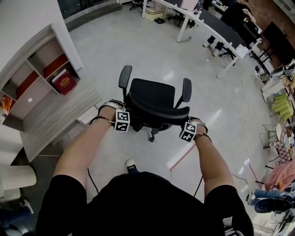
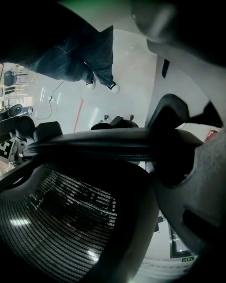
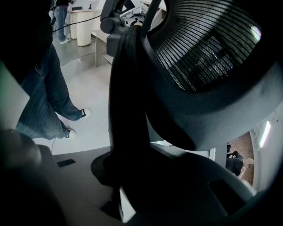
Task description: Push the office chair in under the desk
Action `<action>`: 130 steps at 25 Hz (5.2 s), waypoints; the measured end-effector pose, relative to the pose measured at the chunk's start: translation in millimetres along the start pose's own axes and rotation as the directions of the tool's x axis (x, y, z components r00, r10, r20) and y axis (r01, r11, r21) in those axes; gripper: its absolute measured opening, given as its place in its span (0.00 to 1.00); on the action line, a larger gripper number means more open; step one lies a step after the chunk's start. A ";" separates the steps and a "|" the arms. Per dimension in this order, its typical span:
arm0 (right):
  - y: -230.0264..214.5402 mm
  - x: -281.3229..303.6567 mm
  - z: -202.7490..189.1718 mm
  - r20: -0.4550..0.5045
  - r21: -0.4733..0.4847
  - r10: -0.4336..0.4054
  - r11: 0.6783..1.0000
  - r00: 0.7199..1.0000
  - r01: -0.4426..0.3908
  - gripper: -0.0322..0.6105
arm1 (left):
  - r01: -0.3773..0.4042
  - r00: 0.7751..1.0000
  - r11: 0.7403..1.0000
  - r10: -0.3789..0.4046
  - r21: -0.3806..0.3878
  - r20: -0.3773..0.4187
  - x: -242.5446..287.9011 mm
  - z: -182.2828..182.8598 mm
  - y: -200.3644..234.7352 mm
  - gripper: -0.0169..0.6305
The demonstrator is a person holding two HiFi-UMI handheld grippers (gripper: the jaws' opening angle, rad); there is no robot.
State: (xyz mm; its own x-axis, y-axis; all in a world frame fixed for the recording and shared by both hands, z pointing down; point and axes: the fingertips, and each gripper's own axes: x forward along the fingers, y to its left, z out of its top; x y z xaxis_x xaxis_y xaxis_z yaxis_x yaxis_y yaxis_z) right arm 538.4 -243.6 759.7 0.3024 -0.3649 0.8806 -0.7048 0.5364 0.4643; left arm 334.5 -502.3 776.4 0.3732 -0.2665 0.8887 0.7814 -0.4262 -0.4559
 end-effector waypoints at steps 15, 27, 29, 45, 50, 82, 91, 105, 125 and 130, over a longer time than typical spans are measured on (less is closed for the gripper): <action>59.8 -33.7 -22.2 0.049 -0.078 0.008 0.997 0.999 -0.004 0.21 | 0.040 0.995 0.995 -0.047 -0.087 -0.083 -39.5 35.0 -83.5 0.16; 104.8 -62.6 -45.0 0.074 -0.139 0.016 0.990 0.997 -0.006 0.21 | 0.032 0.991 0.989 -0.050 -0.146 -0.121 -73.0 71.6 -144.5 0.16; 114.1 -67.7 -47.7 0.081 -0.144 0.016 0.990 0.997 -0.004 0.21 | 0.028 0.991 0.988 -0.048 -0.151 -0.128 -78.3 76.9 -154.3 0.16; 183.2 -104.8 -64.0 0.088 -0.175 0.031 0.984 0.996 -0.015 0.21 | 0.012 0.989 0.985 -0.038 -0.171 -0.146 -112.7 108.9 -226.4 0.15; 204.2 -114.5 -66.1 0.080 -0.166 0.027 0.986 0.996 -0.014 0.21 | 0.010 0.989 0.988 -0.033 -0.156 -0.145 -119.1 113.3 -243.2 0.15; 359.8 -194.0 -59.8 0.022 -0.113 0.040 0.993 0.999 -0.038 0.21 | 0.025 0.997 0.994 -0.033 -0.107 -0.071 -190.6 134.6 -382.8 0.15; 386.0 -207.3 -45.3 0.036 -0.126 0.034 0.992 0.999 -0.030 0.22 | 0.020 0.996 0.991 -0.031 -0.129 -0.079 -209.8 128.9 -419.3 0.15; 429.7 -226.7 26.2 0.101 -0.220 0.043 0.975 0.994 -0.020 0.23 | 0.005 0.991 0.973 -0.035 -0.231 -0.127 -254.8 80.6 -503.4 0.15; 482.5 -246.3 114.0 0.188 -0.462 0.127 0.887 0.974 -0.027 0.22 | 0.004 0.964 0.877 -0.132 -0.481 -0.232 -318.8 44.9 -636.6 0.15; 502.7 -254.4 139.5 0.216 -0.513 0.141 0.859 0.966 -0.011 0.22 | -0.011 0.954 0.846 -0.151 -0.533 -0.258 -338.2 38.9 -676.4 0.14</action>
State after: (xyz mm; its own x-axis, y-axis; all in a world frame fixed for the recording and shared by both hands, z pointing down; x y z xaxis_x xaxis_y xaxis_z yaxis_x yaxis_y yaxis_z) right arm 17.7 12.7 755.8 0.0538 -0.4411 0.8959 -0.2795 0.8547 0.4376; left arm -300.7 -90.3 786.1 0.1091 -0.4135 0.9040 0.3902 -0.8186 -0.4215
